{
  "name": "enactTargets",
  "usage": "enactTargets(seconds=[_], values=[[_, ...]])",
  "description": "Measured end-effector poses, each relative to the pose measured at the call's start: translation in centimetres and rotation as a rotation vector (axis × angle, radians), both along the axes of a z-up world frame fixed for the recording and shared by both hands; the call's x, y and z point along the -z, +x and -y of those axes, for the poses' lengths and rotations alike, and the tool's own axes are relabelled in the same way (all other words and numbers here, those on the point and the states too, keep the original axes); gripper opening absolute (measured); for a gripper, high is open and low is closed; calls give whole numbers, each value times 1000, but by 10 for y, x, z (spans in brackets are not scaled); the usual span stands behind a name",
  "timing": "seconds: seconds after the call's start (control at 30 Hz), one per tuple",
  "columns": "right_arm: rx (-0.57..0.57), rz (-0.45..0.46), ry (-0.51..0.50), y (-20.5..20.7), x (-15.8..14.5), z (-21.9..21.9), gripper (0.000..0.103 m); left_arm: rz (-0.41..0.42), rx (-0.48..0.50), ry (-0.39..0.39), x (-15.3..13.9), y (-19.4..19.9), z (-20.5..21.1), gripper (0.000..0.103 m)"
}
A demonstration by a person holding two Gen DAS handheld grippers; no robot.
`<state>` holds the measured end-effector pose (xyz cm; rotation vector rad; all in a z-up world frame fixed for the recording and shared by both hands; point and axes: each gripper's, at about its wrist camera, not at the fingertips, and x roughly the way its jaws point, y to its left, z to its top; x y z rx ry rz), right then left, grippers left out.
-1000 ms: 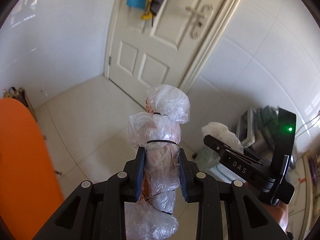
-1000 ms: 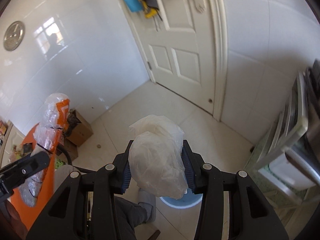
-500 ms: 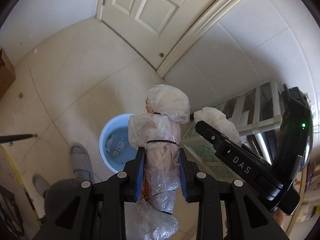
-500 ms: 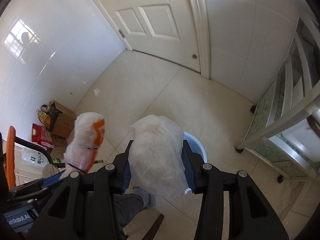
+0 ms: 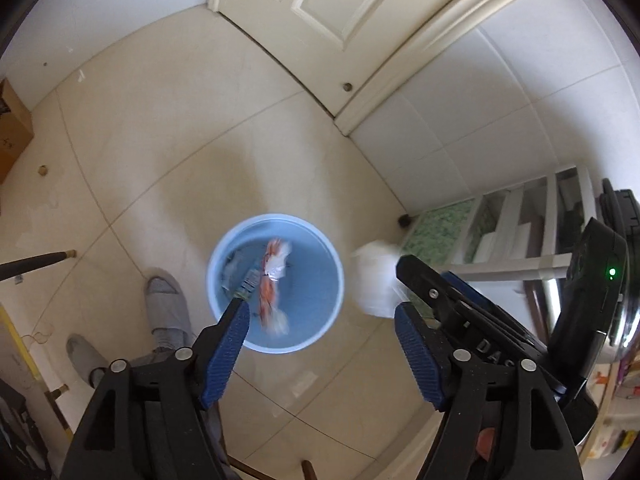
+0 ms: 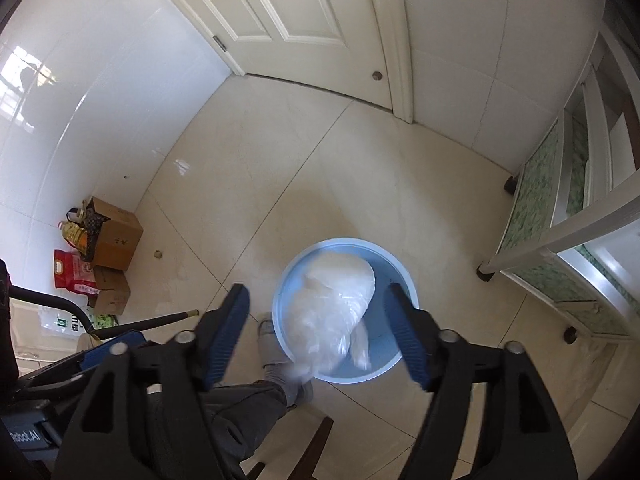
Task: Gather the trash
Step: 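Carry the tissue and tied bag to the blue bin and release both, then return both open tools to the orange table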
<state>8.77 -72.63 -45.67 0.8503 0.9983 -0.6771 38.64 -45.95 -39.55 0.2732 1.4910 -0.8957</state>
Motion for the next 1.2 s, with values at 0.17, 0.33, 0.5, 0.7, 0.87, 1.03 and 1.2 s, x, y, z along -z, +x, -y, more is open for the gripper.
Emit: enactTargets(seconds=[0.17, 0.33, 0.5, 0.7, 0.87, 1.03, 1.2], values=[[28, -10, 1, -6, 3, 0, 103, 112, -14, 28, -21, -4, 45, 82], [46, -29, -19, -10, -4, -8, 103, 223, -18, 29, -56, -34, 101, 88], [35, -7, -48, -13, -26, -21, 103, 290, -24, -5, -90, -61, 94, 90], [9, 60, -116, -13, -78, -47, 103, 364, -47, -87, -151, -82, 39, 91], [-31, 138, -213, -7, -139, -79, 103, 447, -103, -180, -212, -102, -20, 95], [-90, 224, -306, 4, -199, -120, 103, 493, -158, -257, -257, -118, -84, 96], [-169, 296, -375, 20, -245, -168, 103, 580, -262, -309, -300, -136, -159, 96]])
